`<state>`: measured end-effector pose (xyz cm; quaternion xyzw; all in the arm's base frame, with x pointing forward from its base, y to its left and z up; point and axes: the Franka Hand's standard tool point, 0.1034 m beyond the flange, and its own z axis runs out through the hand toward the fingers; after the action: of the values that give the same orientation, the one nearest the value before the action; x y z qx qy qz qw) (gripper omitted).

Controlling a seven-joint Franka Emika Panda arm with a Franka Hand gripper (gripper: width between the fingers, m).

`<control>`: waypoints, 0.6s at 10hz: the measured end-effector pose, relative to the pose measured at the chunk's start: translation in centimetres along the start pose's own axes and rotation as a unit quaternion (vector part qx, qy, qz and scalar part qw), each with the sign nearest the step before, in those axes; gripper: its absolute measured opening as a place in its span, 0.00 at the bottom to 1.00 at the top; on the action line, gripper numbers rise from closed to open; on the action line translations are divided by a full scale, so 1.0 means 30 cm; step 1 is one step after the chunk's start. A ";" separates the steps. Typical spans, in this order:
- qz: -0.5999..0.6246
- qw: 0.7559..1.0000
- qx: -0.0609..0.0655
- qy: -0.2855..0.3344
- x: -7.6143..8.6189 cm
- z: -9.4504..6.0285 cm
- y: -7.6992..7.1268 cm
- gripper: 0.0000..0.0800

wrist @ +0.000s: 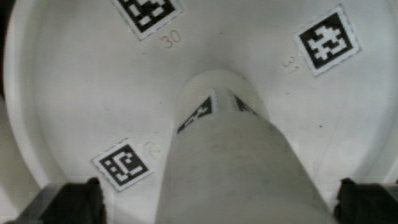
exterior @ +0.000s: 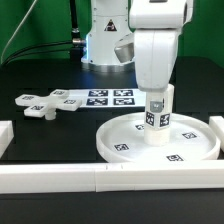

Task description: Assemble round table

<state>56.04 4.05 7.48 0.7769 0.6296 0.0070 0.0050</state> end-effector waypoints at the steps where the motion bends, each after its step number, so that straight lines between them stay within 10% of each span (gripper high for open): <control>1: -0.017 1.000 0.000 -0.003 0.000 0.001 -0.001 0.81; 5: -0.083 0.997 0.001 -0.007 -0.015 0.005 -0.002 0.81; 6: -0.081 0.997 0.002 -0.007 -0.022 0.009 -0.002 0.64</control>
Offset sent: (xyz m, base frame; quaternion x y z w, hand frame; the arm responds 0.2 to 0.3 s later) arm -0.0031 0.0029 0.0008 -0.0037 0.0049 -0.1136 0.9935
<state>55.84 3.42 7.21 0.7232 0.6906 0.0000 0.0085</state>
